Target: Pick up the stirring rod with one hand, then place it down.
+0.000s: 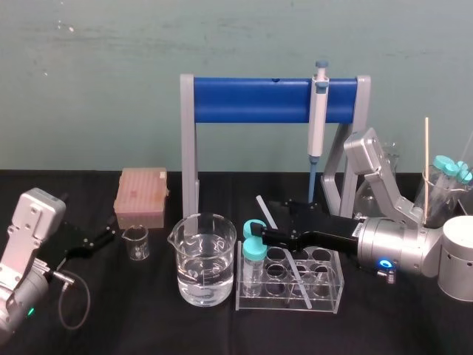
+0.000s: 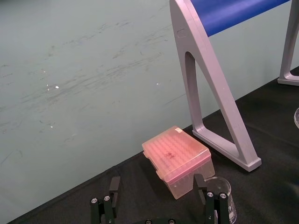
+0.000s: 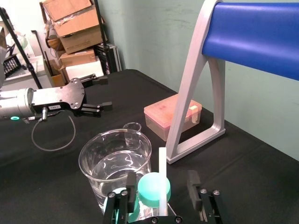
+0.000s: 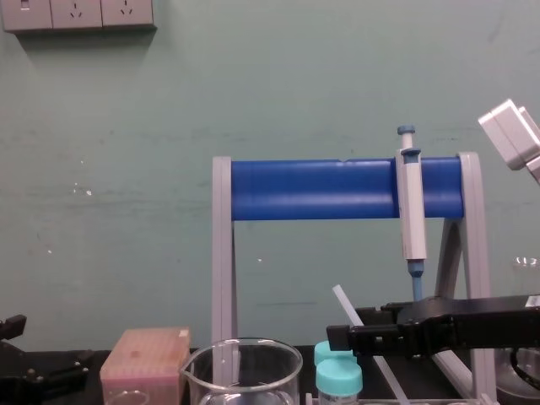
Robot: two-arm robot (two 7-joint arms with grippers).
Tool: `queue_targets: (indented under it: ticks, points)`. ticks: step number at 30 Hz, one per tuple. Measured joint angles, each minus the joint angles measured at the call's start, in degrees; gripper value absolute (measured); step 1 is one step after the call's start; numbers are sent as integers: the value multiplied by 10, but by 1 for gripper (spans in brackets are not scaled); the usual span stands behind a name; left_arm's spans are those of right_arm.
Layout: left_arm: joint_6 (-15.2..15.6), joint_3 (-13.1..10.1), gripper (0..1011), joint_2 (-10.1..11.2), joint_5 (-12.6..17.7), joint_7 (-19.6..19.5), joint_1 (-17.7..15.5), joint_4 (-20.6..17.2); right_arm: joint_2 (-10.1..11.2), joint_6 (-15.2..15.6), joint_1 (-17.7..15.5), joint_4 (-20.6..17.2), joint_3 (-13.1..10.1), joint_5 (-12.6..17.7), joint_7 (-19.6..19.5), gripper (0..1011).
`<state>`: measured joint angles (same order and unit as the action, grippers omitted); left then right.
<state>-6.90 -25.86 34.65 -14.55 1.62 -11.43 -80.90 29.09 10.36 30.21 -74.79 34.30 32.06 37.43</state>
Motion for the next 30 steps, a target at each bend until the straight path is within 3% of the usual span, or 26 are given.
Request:
queue_targets:
  ticks: [7,18,21,30]
  points:
    - [0,0,1000,0,0,0,0,0,0,1,0,0,0,1,0,526]
    - [0,0,1000,0,0,0,0,0,0,1,0,-1,0,1,0,127]
    - [0,0,1000,0,0,0,0,0,0,1,0,-1,0,1,0,68]
    - [0,0,1000,0,0,0,0,0,0,1,0,-1,0,1,0,68]
